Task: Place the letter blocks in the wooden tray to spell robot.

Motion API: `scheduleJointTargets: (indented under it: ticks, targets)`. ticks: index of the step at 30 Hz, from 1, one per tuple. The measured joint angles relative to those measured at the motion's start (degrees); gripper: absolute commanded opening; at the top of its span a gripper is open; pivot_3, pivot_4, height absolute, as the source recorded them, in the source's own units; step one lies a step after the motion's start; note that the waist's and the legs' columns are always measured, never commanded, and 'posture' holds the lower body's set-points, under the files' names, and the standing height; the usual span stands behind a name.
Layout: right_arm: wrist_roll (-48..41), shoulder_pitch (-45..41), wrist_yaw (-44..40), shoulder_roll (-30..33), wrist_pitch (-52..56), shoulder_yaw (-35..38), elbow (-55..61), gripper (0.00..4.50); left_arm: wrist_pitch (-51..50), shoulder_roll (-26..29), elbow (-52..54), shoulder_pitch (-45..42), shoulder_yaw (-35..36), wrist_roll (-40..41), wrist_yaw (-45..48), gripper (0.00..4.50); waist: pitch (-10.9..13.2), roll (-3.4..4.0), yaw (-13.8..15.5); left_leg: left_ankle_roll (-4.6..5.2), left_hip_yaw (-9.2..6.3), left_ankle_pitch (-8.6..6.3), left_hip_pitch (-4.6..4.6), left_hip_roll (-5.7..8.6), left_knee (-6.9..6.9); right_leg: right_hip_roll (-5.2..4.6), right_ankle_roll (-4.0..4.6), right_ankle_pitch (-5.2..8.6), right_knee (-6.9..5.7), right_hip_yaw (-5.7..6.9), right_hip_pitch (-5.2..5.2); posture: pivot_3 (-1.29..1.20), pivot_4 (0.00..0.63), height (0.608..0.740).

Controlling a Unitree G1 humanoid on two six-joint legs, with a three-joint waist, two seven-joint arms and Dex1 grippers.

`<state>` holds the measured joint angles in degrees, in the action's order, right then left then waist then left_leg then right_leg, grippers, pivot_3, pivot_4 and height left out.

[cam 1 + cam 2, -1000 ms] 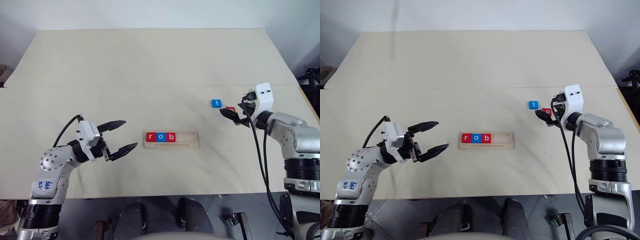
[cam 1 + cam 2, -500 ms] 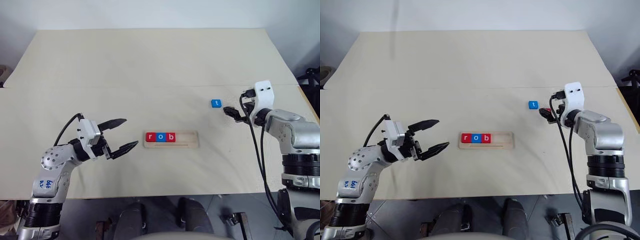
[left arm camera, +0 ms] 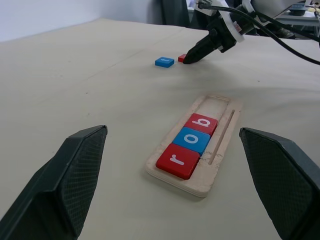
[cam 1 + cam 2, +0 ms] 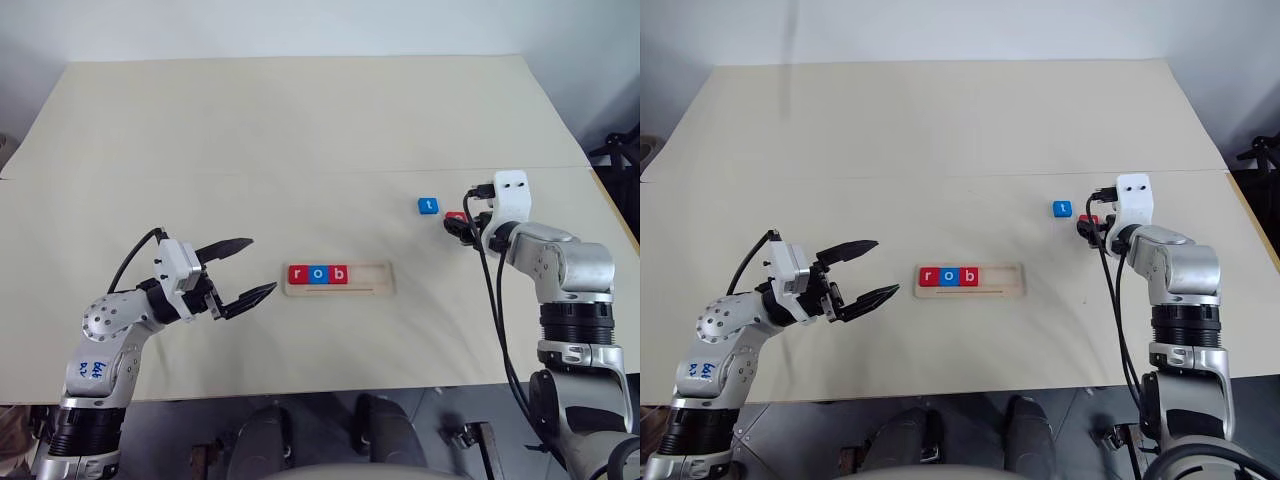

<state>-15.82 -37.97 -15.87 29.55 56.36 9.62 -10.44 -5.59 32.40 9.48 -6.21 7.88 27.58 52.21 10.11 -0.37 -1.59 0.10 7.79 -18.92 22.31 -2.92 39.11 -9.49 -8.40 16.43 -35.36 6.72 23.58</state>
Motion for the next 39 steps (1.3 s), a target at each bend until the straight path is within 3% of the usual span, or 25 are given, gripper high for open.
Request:
scheduleJointTargets:
  ticks: [1,8,14,19,24,27,33,36,39]
  targets:
    - [0.0,0.1,0.1,-0.1,0.0,0.0,0.2,1.97,0.0,0.0,0.0,0.0,0.0,0.0,0.0,4.5,0.0,0.0,0.0,0.0,0.0,0.0,0.0,0.0,0.0,0.0,0.0,0.0,0.0,0.0,0.0,0.0,0.15,0.74]
    - [-1.1,3.8,0.0,0.7,4.6,1.0,7.6,1.97,0.1,0.0,0.3,0.2,0.0,0.0,0.6,4.5,0.0,0.0,0.1,0.0,0.0,0.0,0.04,0.0,0.0,0.0,0.0,0.0,0.02,0.0,0.02,0.0,0.15,0.74]
    - [-6.2,12.9,-0.3,1.5,19.4,5.7,29.4,1.97,0.6,0.1,-1.4,-0.4,-0.3,0.0,2.8,4.5,0.0,0.0,0.2,0.01,-0.03,-0.01,0.06,-0.01,-0.03,0.0,0.0,0.0,0.04,0.02,0.05,0.0,0.15,0.74]
    - [-8.1,19.3,1.1,-3.8,27.8,7.4,41.6,1.97,0.6,0.1,-2.4,-1.5,-0.6,0.0,5.0,4.5,0.0,0.0,0.1,0.02,-0.04,-0.01,0.06,-0.01,-0.03,0.0,0.01,0.0,0.04,0.01,0.05,0.0,0.15,0.74]
    - [-8.1,21.9,2.5,-7.7,30.4,8.1,46.3,1.97,0.6,0.1,-3.4,-1.7,-0.7,0.0,5.7,4.5,0.0,0.0,0.1,0.03,-0.04,-0.02,0.06,0.0,-0.04,0.0,0.01,0.01,0.04,0.0,0.07,0.0,0.15,0.74]
    - [-8.1,22.3,2.6,-7.9,31.1,8.1,47.1,2.54,0.7,0.1,-3.4,-1.6,-0.7,0.0,5.9,4.5,0.0,-0.01,0.1,0.03,-0.05,-0.02,0.06,0.0,-0.04,0.0,0.01,0.01,0.04,0.01,0.05,0.0,0.15,0.74]
    - [-10.2,22.5,-0.6,-6.5,31.9,7.6,48.2,4.48,0.7,0.1,-3.4,-0.8,-0.6,0.0,5.8,4.5,0.0,-0.02,0.1,0.04,-0.06,-0.03,0.06,0.01,-0.03,0.0,0.01,0.0,0.06,0.0,0.05,0.0,0.15,0.74]
    - [-14.0,23.2,-6.7,-1.3,30.8,6.5,48.1,4.48,0.7,0.1,-3.4,-0.3,-0.2,0.0,5.6,4.5,0.0,-0.02,0.1,0.08,-0.07,-0.05,0.08,0.01,-0.04,0.0,0.01,0.01,0.09,0.0,0.05,0.0,0.15,0.74]
    - [-15.7,25.5,-15.9,9.8,21.9,5.4,47.4,4.48,0.7,0.2,-3.3,-0.1,0.1,0.0,5.4,4.5,0.0,-0.01,0.2,0.13,-0.08,-0.08,0.08,0.03,-0.03,0.0,-0.02,-0.01,0.23,0.02,0.0,0.0,0.15,0.74]
